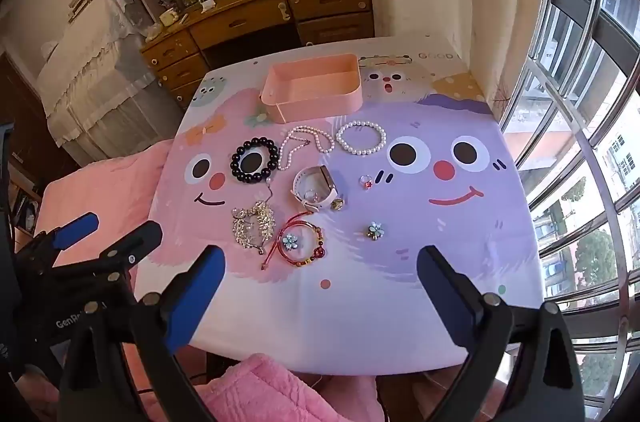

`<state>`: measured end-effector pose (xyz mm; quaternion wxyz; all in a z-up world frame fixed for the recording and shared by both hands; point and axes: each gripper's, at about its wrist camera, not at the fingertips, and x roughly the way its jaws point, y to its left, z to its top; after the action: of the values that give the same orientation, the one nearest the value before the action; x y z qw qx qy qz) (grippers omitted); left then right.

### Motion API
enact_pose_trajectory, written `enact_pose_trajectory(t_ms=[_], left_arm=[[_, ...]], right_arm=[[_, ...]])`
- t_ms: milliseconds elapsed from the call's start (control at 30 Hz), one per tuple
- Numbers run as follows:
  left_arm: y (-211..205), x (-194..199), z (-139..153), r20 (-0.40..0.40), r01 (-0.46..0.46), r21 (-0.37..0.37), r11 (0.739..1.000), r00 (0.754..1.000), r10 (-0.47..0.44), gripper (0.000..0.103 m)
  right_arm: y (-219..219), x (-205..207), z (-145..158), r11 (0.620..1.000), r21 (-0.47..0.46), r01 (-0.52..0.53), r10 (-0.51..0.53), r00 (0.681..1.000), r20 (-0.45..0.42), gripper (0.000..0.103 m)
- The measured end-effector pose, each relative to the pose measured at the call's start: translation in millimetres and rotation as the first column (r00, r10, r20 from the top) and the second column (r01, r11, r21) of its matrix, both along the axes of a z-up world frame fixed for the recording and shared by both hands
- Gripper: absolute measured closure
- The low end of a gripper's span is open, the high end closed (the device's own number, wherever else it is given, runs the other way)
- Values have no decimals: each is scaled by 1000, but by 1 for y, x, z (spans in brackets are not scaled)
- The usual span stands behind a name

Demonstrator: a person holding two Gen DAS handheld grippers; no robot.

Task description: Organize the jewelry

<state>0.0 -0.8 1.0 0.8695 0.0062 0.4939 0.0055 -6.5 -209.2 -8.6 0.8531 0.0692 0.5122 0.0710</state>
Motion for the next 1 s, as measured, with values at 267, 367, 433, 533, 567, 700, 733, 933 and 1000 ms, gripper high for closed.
enact_pose_trajectory(t_ms=[267,367,433,533,567,700,733,933,1000], left_arm=[[2,7,1,0,4,-12,1000,1000,-4,1],[-2,4,2,7,-3,6,1000,1000,3,1],[-4,4,1,6,-3,5,1000,1000,3,1],[1,2,2,16,7,3,1000,1000,-7,1],[0,1,3,22,10,6,1000,1000,-10,1],[-1,-1,4,32,15,15,1000,999,-15,1],[-2,-1,4,32,14,15,1000,999,-15,1],[-4,-3,9,41,20,11,1000,999,-20,1],[-6,-3,10,37,19,11,1000,999,-19,1]], right_arm=[[7,4,3,999,-38,-9,8,1000,-9,6],[9,1,6,999,-47,-12,13,1000,13,6],[9,2,4,999,-50,-19,19,1000,12,6],[11,3,4,998,-57,-26,27,1000,12,6],[12,3,4,998,-59,-27,27,1000,13,6],[13,4,3,997,-62,-34,34,999,12,6],[13,3,4,997,-64,-36,37,999,12,6],[15,1,6,997,-70,-40,41,999,17,6],[15,1,7,997,-71,-39,40,999,16,6]])
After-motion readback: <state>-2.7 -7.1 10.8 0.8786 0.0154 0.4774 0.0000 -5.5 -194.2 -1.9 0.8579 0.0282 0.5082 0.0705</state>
